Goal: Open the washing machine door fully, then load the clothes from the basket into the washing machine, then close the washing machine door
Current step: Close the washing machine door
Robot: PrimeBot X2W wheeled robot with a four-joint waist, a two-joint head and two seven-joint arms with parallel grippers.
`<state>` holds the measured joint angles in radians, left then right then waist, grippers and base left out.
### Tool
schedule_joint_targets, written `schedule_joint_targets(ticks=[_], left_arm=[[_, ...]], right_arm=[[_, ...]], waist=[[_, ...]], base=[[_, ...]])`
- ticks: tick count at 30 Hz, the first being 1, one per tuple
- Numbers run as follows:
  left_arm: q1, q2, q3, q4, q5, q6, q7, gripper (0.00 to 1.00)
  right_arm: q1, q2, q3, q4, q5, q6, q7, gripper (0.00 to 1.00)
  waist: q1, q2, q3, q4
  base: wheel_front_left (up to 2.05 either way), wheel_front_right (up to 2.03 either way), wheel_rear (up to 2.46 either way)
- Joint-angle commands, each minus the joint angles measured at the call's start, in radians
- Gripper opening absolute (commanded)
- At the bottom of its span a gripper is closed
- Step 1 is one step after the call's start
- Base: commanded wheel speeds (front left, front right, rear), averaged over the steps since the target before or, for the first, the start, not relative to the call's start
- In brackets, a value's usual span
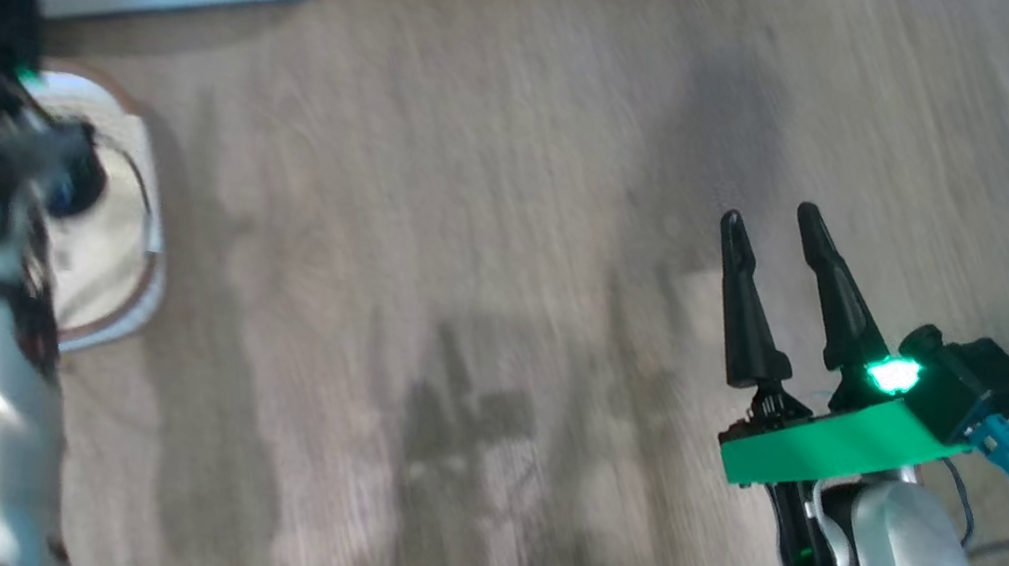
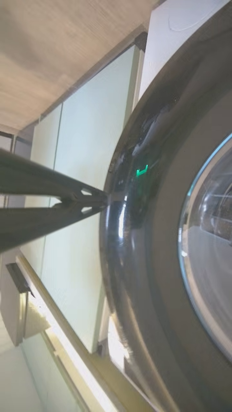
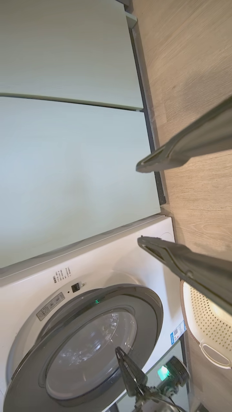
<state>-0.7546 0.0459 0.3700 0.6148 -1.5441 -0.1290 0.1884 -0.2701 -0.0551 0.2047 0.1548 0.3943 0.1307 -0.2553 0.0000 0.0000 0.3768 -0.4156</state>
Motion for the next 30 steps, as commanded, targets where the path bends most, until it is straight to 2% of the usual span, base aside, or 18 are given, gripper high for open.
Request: schedule_joint_targets(ticks=[1, 8, 14, 18, 20, 22, 25, 28, 30], left_arm=[[0.023, 0.021, -0.013, -0.054, 0.017, -0.002, 0.016, 0.00], [0.270, 0.008, -0.151, -0.185, 0.046, -0.002, 0.087, 0.00], [0.481, 0.061, -0.322, -0.335, 0.210, -0.002, 0.062, 0.00], [0.584, 0.173, -0.500, -0.418, 0.399, -0.002, -0.047, 0.00], [0.615, 0.245, -0.605, -0.426, 0.515, -0.002, -0.138, 0.00], [0.637, 0.289, -0.681, -0.394, 0.605, -0.002, -0.252, 0.00], [0.651, 0.292, -0.735, -0.331, 0.652, -0.002, -0.398, 0.00], [0.650, 0.279, -0.750, -0.294, 0.691, -0.002, -0.443, 0.00], [0.650, 0.253, -0.699, -0.300, 0.735, -0.002, -0.449, 0.00]], right_arm=[[0.006, 0.005, 0.011, -0.026, -0.008, 0.000, -0.006, 1.00], [0.024, 0.005, 0.014, -0.003, -0.015, 0.000, -0.006, 1.00], [0.069, 0.005, 0.010, 0.018, -0.032, 0.000, -0.006, 1.00], [0.096, 0.005, -0.013, 0.025, -0.056, 0.000, -0.006, 1.00], [0.108, 0.002, -0.014, 0.025, -0.064, 0.000, -0.006, 1.00], [0.119, -0.002, -0.008, 0.026, -0.067, 0.000, -0.006, 1.00], [0.133, -0.002, -0.005, 0.024, -0.065, 0.000, -0.006, 1.00], [0.144, -0.004, 0.000, 0.017, -0.063, 0.000, -0.006, 1.00], [0.150, -0.008, -0.002, 0.014, -0.063, 0.000, -0.006, 1.00]], waist=[[0.0000, 0.0000, -0.053, 0.055], [0.0000, 0.0000, -0.164, 0.134], [0.0000, 0.0000, -0.246, 0.202], [0.0000, 0.0000, -0.289, 0.243], [0.0000, 0.0000, -0.310, 0.262], [0.0000, 0.0000, -0.332, 0.277], [0.0000, 0.0000, -0.355, 0.299], [0.0000, 0.0000, -0.369, 0.322], [0.0000, 0.0000, -0.374, 0.337]], base=[[0.00, 0.00, 0.00], [0.00, 0.00, 0.00], [0.00, 0.00, 0.00], [0.00, 0.00, 0.00], [0.00, 0.00, 0.00], [0.00, 0.00, 0.00], [0.00, 0.00, 0.00], [0.00, 0.00, 0.00], [0.00, 0.00, 0.00]])
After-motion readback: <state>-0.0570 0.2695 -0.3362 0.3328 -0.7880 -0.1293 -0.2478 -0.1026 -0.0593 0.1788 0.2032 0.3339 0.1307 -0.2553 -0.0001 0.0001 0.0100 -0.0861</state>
